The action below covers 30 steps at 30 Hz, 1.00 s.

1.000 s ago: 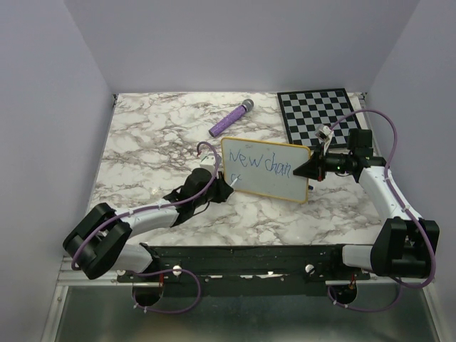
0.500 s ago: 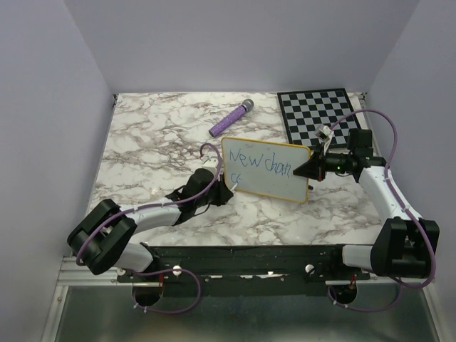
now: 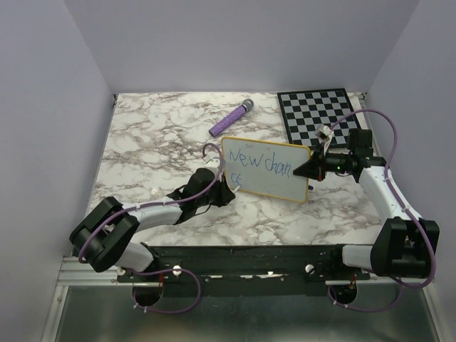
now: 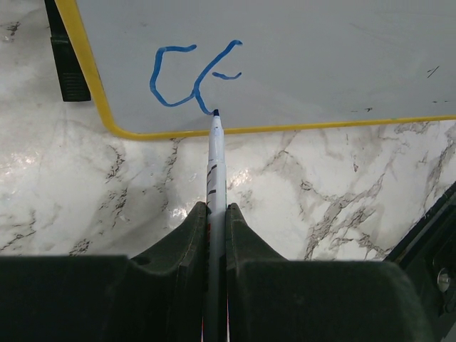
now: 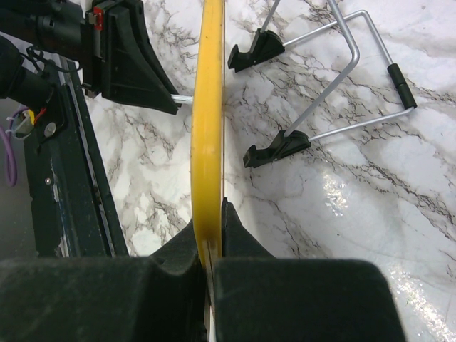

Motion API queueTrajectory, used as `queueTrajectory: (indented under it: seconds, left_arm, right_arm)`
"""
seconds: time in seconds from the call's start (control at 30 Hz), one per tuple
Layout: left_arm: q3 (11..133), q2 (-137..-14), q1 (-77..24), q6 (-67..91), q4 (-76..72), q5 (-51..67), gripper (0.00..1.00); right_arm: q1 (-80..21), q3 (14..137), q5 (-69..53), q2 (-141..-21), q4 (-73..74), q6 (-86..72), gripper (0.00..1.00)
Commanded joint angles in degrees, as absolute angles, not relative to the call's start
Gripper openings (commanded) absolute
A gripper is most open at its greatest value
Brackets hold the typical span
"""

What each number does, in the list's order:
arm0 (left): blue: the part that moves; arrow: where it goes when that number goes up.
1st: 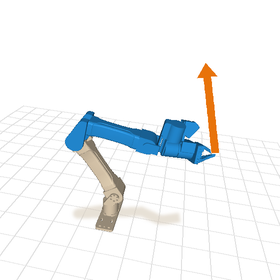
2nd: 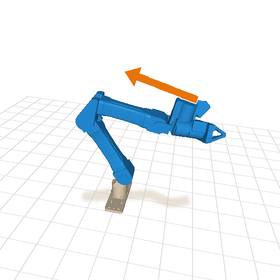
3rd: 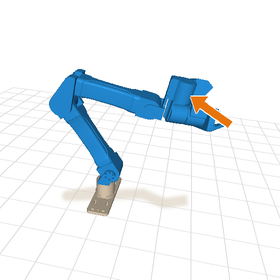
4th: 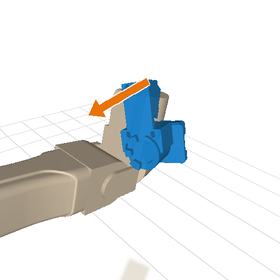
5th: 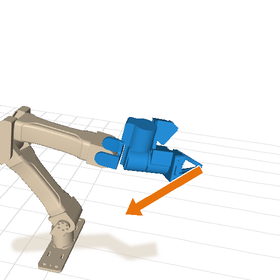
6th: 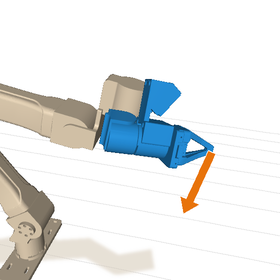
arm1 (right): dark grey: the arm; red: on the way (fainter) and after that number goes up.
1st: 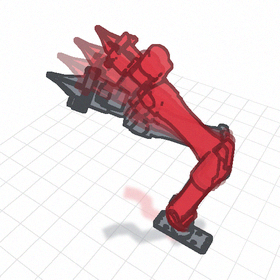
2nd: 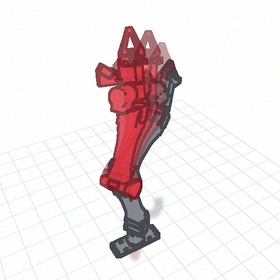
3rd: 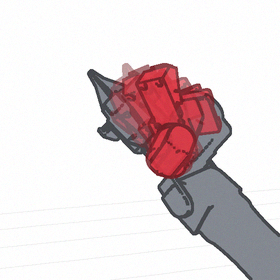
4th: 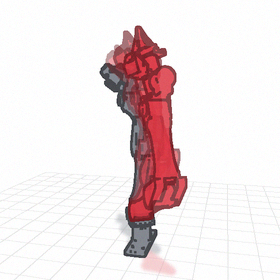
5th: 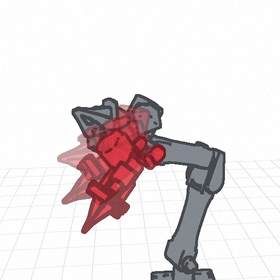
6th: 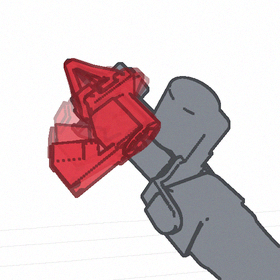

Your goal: Write a sentence on the whiteboard

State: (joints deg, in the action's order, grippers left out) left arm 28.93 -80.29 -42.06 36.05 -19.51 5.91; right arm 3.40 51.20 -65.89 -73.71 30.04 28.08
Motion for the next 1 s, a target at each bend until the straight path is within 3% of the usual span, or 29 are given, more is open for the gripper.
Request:
queueTrajectory:
  seconds: [0.0, 0.4, 0.97]
  left_arm:
    - [28.8, -77.5, -41.8, 36.5, -23.3, 7.5, 0.00]
    - [27.2, -71.7, -41.0, 36.3, -21.4, 5.2, 0.00]
    - [29.4, -74.2, -40.5, 36.0, -20.5, 5.1, 0.00]
  right_arm:
    - [3.3, 52.1, -67.3, -73.4, 31.4, 28.8, 0.01]
    - [3.3, 52.0, -67.2, -73.1, 31.4, 28.7, 0.01]
    - [3.3, 52.0, -67.3, -73.1, 31.4, 28.7, 0.01]
